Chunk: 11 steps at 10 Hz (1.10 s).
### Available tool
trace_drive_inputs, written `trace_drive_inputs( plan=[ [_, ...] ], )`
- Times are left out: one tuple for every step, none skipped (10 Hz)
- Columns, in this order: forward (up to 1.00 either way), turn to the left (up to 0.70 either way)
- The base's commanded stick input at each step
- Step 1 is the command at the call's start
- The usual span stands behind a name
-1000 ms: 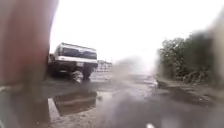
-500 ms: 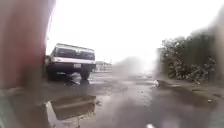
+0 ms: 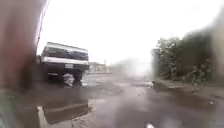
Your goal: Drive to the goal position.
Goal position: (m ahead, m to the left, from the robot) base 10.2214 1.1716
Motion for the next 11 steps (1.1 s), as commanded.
trace_drive_inputs(
  plan=[
    [0.5, -0.48],
    [0.5, -0.44],
    [0.5, -0.23],
    [0.5, -0.09],
    [0.5, 0.0],
    [0.5, 0.02],
    [0.5, 0.02],
    [0.5, 0.02],
    [0.5, 0.02],
    [0.5, 0.02],
    [0.5, 0.02]
  ],
)
